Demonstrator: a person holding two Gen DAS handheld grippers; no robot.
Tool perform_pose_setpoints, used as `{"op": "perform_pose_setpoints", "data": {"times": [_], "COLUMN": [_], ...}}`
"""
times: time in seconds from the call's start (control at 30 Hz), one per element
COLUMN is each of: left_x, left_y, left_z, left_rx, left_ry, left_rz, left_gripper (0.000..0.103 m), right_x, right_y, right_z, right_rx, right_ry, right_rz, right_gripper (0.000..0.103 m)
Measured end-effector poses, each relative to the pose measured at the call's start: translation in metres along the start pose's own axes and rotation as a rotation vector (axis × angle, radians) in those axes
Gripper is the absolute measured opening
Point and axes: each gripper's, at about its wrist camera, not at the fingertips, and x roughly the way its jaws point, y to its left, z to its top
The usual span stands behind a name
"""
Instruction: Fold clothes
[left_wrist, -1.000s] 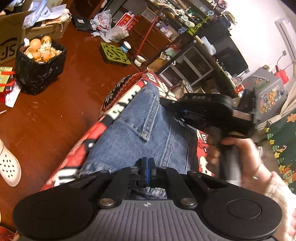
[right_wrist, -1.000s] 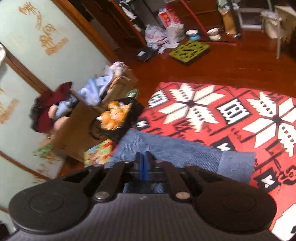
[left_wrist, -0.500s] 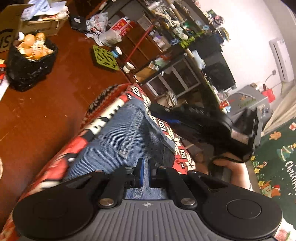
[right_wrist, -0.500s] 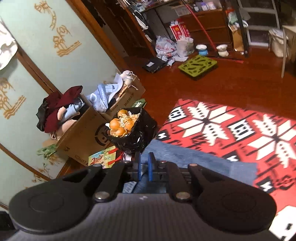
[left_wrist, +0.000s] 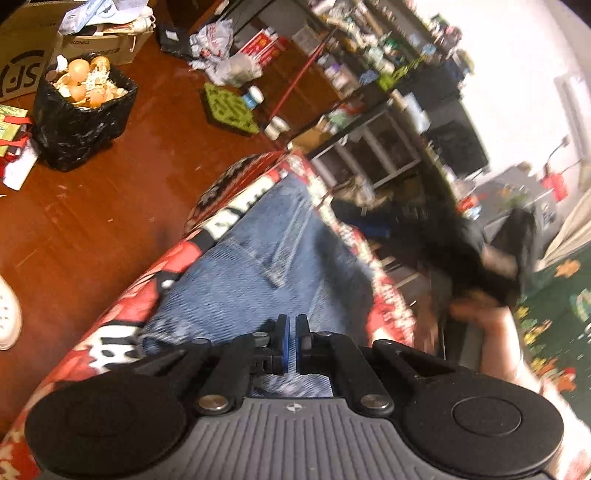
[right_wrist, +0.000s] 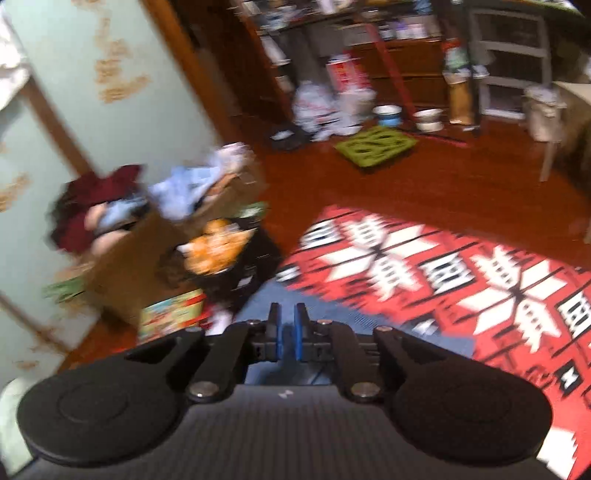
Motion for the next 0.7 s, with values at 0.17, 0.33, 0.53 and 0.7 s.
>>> {"op": "perform_pose_setpoints", "data": {"times": [0.17, 0.33, 0.53, 0.7], "left_x": [0.015, 0.011, -0.007, 0.024], "left_y": [-0.011, -0.007, -0.013, -0.027], "left_z": [0.001, -0.011, -0.012, -0.024], "left_rx": [0.011, 0.057, -0.009, 0.058], "left_ry": [-0.018, 0.002, 0.058, 0.119], "left_rz": [0.011, 0.073, -0.067, -0.01], "left_gripper": [0.002, 0.003, 0.001, 0.001], "right_x": [0.0, 0.012, -0.013, -0.025], "right_y": [0.002, -0.018, -0.024, -0.029], "right_z": [-0.018, -0.019, -0.018, -0.034], "right_rx": [0.004, 0.036, 0.086, 0.077], "right_ry": [0.074, 0.064, 0.043, 0.086], "right_rz": [0.013, -0.01, 0.005, -0.029], "right_gripper": [0.008, 0.0, 0.01, 0.005]}}
